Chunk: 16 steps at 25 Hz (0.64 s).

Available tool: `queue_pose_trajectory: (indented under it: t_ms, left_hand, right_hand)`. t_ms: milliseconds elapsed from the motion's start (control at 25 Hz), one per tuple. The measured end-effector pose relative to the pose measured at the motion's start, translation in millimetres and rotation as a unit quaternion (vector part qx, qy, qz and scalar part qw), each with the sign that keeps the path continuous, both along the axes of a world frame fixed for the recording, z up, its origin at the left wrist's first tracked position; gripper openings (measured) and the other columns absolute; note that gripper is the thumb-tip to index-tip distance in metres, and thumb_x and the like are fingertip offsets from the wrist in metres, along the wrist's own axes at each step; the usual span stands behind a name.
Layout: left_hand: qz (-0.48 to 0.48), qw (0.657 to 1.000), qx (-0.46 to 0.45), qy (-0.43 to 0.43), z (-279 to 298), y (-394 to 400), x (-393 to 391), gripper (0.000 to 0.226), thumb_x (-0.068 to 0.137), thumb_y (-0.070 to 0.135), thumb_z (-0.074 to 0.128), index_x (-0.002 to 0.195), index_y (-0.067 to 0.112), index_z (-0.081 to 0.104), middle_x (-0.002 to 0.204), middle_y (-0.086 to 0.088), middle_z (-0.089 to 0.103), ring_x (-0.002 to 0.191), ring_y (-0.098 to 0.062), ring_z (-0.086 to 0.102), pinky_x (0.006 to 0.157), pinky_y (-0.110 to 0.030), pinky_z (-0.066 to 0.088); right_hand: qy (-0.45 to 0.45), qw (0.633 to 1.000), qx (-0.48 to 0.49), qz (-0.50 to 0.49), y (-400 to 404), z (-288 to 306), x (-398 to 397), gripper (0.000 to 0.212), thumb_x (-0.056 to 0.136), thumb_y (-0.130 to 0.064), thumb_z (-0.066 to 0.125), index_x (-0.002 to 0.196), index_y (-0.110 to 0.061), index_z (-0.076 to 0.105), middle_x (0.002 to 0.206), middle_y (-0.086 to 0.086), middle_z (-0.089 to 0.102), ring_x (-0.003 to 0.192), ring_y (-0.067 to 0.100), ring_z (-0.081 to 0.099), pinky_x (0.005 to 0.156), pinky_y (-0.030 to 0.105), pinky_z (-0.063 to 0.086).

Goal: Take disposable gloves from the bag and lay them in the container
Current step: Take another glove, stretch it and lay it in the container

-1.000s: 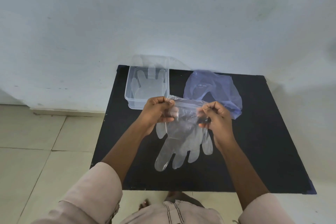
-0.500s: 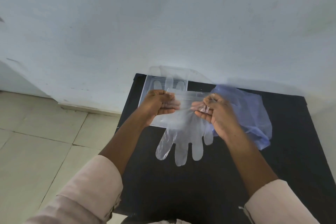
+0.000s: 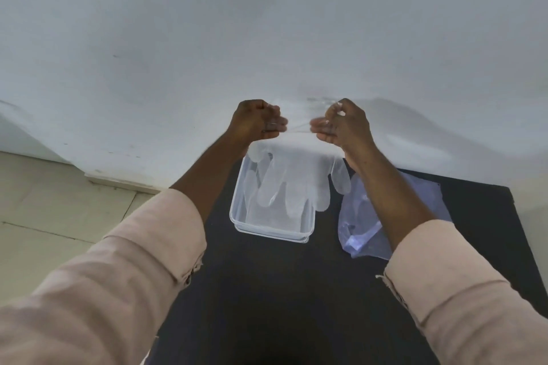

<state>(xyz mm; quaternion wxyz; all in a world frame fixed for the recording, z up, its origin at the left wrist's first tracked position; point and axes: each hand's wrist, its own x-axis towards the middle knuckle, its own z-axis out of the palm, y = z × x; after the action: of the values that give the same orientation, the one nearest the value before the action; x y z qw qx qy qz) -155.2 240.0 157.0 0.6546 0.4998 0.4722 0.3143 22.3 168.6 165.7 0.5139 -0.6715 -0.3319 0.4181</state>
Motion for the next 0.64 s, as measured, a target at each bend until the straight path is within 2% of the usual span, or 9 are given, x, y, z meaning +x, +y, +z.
queue_pose_trajectory:
  t_ms: [80, 280, 400, 480, 520, 600, 640]
  left_hand:
    - [0.011, 1.0, -0.002, 0.0, -1.4, 18.6, 2.9, 0.021, 0.093, 0.002, 0.046, 0.079, 0.009, 0.059, 0.083, -0.014, 0.072, 0.066, -0.021, 0.073, 0.072, -0.031, 0.058]
    - [0.034, 0.998, 0.047, 0.005, -1.6, 60.4, 4.9, 0.014, 0.091, 0.004, 0.051, 0.081, 0.01, 0.058, 0.088, -0.016, 0.073, 0.078, -0.027, 0.074, 0.085, -0.042, 0.056]
    - [0.039, 0.992, 0.123, -0.012, 1.8, 71.5, 9.8, 0.013, 0.091, 0.008, 0.053, 0.078, 0.013, 0.057, 0.09, -0.014, 0.074, 0.085, -0.026, 0.074, 0.081, -0.038, 0.057]
    - [0.044, 0.984, 0.166, -0.055, 5.9, 72.2, 8.4, 0.015, 0.092, 0.012, 0.056, 0.078, 0.016, 0.057, 0.089, -0.011, 0.073, 0.088, -0.024, 0.072, 0.08, -0.034, 0.055]
    - [0.042, 0.978, 0.189, -0.077, 7.7, 68.0, 6.0, 0.015, 0.093, 0.013, 0.057, 0.079, 0.016, 0.058, 0.088, -0.01, 0.072, 0.088, -0.023, 0.07, 0.081, -0.033, 0.053]
    - [0.031, 0.97, 0.225, -0.087, -2.2, 54.3, -0.5, 0.013, 0.093, 0.011, 0.058, 0.081, 0.013, 0.06, 0.089, -0.01, 0.071, 0.091, -0.024, 0.067, 0.082, -0.034, 0.051]
    - [0.021, 0.97, 0.233, -0.073, -14.7, 45.5, -4.7, 0.012, 0.093, 0.01, 0.059, 0.082, 0.011, 0.06, 0.092, -0.014, 0.07, 0.093, -0.028, 0.067, 0.083, -0.036, 0.05]
  right_hand:
    - [-0.015, 1.0, 0.012, -0.002, 22.9, -4.6, 1.6, 0.022, 0.091, -0.007, 0.042, 0.074, -0.019, 0.047, 0.09, 0.016, 0.074, 0.081, 0.026, 0.074, 0.067, 0.03, 0.056]
    - [-0.049, 0.997, 0.058, -0.004, 65.1, -8.7, 1.3, 0.018, 0.089, -0.008, 0.042, 0.076, -0.02, 0.047, 0.087, 0.011, 0.074, 0.081, 0.02, 0.074, 0.07, 0.029, 0.056]
    - [-0.105, 0.982, 0.155, -0.011, 73.7, -6.8, 2.1, 0.024, 0.088, -0.001, 0.041, 0.077, -0.021, 0.046, 0.088, 0.016, 0.072, 0.086, 0.016, 0.074, 0.078, 0.033, 0.058]
    - [-0.111, 0.967, 0.231, -0.013, 70.0, -7.3, -0.6, 0.027, 0.091, 0.001, 0.041, 0.079, -0.023, 0.045, 0.091, 0.026, 0.066, 0.092, 0.024, 0.072, 0.083, 0.041, 0.056]
    - [-0.111, 0.96, 0.257, -0.014, 63.7, -10.3, -3.3, 0.027, 0.092, 0.001, 0.042, 0.08, -0.023, 0.045, 0.088, 0.026, 0.062, 0.094, 0.034, 0.07, 0.083, 0.045, 0.055]
    - [-0.125, 0.951, 0.281, -0.017, 43.7, -26.3, -7.1, 0.025, 0.094, -0.001, 0.044, 0.081, -0.022, 0.045, 0.078, 0.01, 0.056, 0.089, 0.049, 0.062, 0.077, 0.049, 0.052]
    - [-0.137, 0.951, 0.278, -0.014, 31.4, -39.5, -8.6, 0.023, 0.094, -0.001, 0.045, 0.081, -0.02, 0.046, 0.077, -0.002, 0.055, 0.085, 0.049, 0.061, 0.071, 0.046, 0.049]
